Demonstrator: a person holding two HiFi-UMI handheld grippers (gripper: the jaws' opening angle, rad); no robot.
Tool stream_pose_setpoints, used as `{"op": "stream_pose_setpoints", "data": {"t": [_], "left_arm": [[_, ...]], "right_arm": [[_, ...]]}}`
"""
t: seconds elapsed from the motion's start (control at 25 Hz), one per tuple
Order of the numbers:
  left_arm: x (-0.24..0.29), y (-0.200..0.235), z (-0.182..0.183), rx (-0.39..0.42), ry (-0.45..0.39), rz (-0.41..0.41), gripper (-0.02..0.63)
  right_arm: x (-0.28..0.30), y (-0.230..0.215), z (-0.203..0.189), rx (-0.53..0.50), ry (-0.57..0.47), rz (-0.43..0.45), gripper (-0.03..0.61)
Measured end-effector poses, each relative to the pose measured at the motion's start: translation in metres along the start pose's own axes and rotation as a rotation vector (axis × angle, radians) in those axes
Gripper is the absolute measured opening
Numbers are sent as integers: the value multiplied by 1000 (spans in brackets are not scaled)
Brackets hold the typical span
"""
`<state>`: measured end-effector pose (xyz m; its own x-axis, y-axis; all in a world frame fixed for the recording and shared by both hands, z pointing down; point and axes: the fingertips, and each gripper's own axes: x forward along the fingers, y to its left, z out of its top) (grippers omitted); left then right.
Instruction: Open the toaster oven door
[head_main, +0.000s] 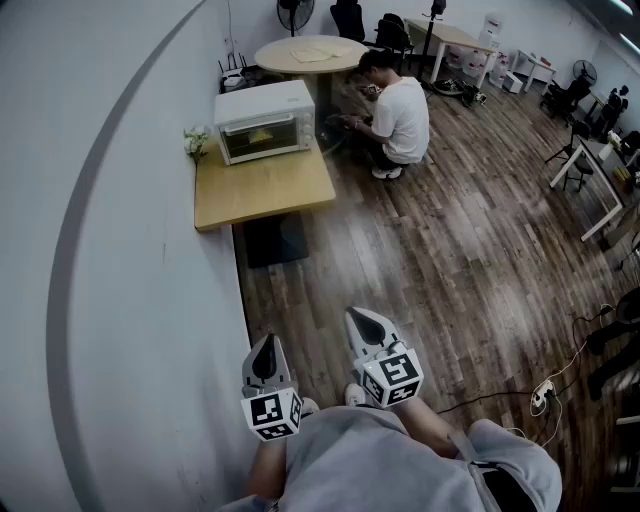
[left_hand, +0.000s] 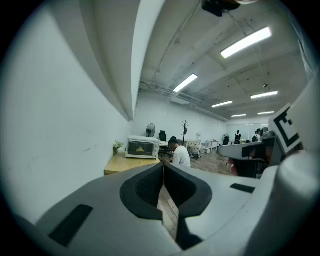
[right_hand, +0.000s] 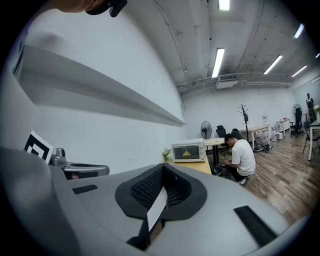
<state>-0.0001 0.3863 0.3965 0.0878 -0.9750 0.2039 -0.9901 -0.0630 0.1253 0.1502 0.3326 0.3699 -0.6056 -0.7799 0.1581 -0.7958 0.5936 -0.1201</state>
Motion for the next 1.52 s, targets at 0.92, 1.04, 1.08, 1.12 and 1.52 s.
{"op": "stream_pose_setpoints", "data": {"t": [0.92, 1.04, 1.08, 1.12, 1.52], "left_arm": [[5, -48, -4, 8, -10, 49, 5], [3, -59, -10, -1, -4, 61, 4], [4, -62, -12, -3, 1, 63, 4], [4, -65, -13, -5, 6, 64, 5], [30, -65, -11, 8, 16, 63, 5]], "right_arm": [[-28, -40, -3, 10, -15, 44, -2], [-35, -51, -7, 16, -7, 49, -2], [-36, -53, -8, 17, -3, 51, -2], [-36, -56, -9, 18, 0, 52, -2], [-21, -79, -10, 40, 3, 38, -2]]}}
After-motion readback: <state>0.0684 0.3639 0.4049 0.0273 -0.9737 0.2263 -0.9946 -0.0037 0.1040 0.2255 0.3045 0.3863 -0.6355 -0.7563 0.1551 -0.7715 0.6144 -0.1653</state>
